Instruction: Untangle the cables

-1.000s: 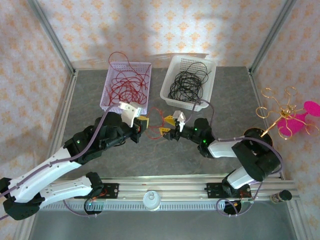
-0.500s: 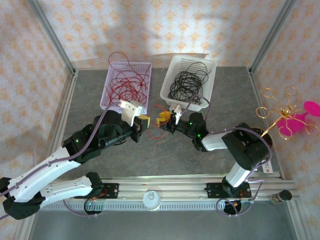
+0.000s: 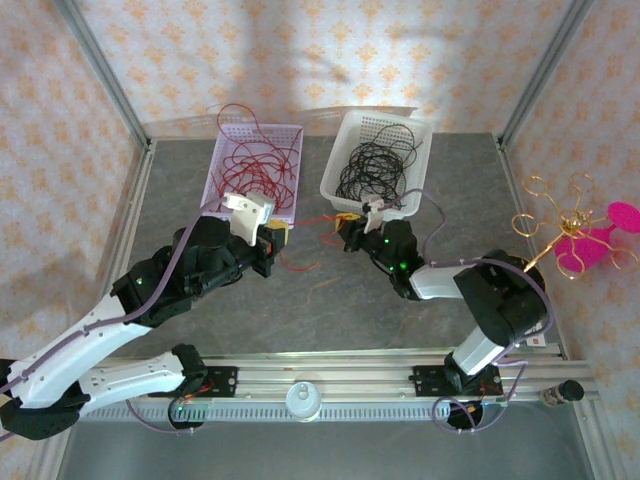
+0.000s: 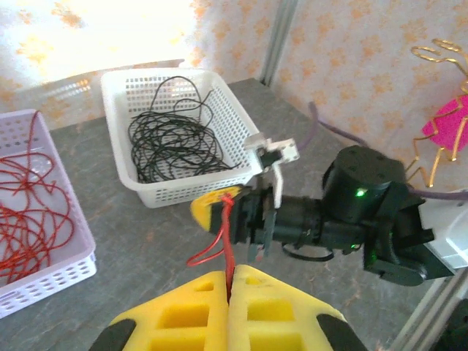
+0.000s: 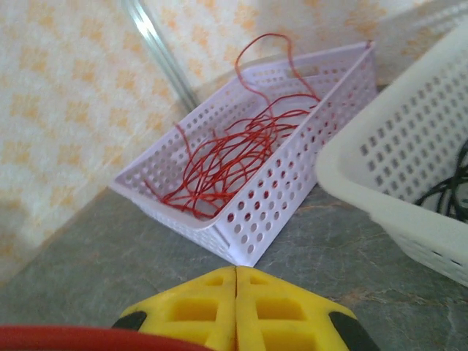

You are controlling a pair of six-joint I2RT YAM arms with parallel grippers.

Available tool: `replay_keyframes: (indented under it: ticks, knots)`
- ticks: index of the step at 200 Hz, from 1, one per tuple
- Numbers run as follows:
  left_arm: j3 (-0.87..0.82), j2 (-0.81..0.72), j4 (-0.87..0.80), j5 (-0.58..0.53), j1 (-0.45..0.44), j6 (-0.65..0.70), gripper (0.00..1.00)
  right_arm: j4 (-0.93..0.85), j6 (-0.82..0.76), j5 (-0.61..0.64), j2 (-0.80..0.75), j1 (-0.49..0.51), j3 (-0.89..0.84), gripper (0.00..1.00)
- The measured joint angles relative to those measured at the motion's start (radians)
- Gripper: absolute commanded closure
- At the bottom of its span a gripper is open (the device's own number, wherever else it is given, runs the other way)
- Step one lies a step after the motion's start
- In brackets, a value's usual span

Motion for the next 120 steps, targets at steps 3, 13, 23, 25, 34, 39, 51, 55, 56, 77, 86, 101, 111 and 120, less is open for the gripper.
replay_keyframes:
  ticks: [3,13,23,25,34,39,51,55,56,77,86,101,111,120]
  knots:
    - [0.005,0.0,-0.005,-0.007,0.0,0.0,1.0,-0.003,0.01,0.005,-0.005,-0.003,-0.001,1.0]
    - [0.022,0.0,-0.017,-0.027,0.0,0.01,1.0,-0.023,0.043,0.035,-0.023,-0.014,-0.006,1.0]
    - [0.047,-0.006,-0.02,-0.05,0.0,0.018,1.0,-0.053,0.07,0.074,-0.033,-0.038,-0.019,1.0]
    - [0.054,-0.008,-0.019,-0.056,0.0,0.019,1.0,-0.061,0.074,0.082,-0.034,-0.043,-0.023,1.0]
    - [0.077,-0.016,-0.019,-0.074,0.0,0.024,1.0,-0.094,0.086,0.123,-0.038,-0.061,-0.035,1.0]
    - [0.091,-0.023,-0.019,-0.085,0.0,0.026,1.0,-0.115,0.094,0.143,-0.04,-0.068,-0.042,0.99]
    - [0.119,-0.035,-0.019,-0.108,0.0,0.035,1.0,-0.159,0.104,0.192,-0.045,-0.076,-0.059,0.99]
    - [0.127,-0.038,-0.019,-0.114,0.0,0.039,1.0,-0.173,0.109,0.207,-0.048,-0.078,-0.066,0.99]
    - [0.129,-0.039,-0.019,-0.116,0.0,0.04,1.0,-0.175,0.109,0.209,-0.049,-0.079,-0.067,0.99]
    - [0.152,-0.047,-0.019,-0.143,0.0,0.045,1.0,-0.217,0.133,0.254,-0.074,-0.096,-0.103,1.0]
    - [0.152,-0.051,-0.018,-0.15,0.0,0.045,1.0,-0.222,0.135,0.258,-0.085,-0.106,-0.113,1.0]
    - [0.137,-0.05,-0.01,-0.154,0.0,0.044,0.94,-0.232,0.127,0.249,-0.101,-0.117,-0.117,1.0]
    - [0.111,-0.048,0.002,-0.15,0.0,0.044,0.82,-0.24,0.113,0.229,-0.114,-0.117,-0.116,1.0]
    - [0.074,-0.041,0.017,-0.138,0.0,0.046,0.78,-0.251,0.093,0.205,-0.132,-0.116,-0.116,1.0]
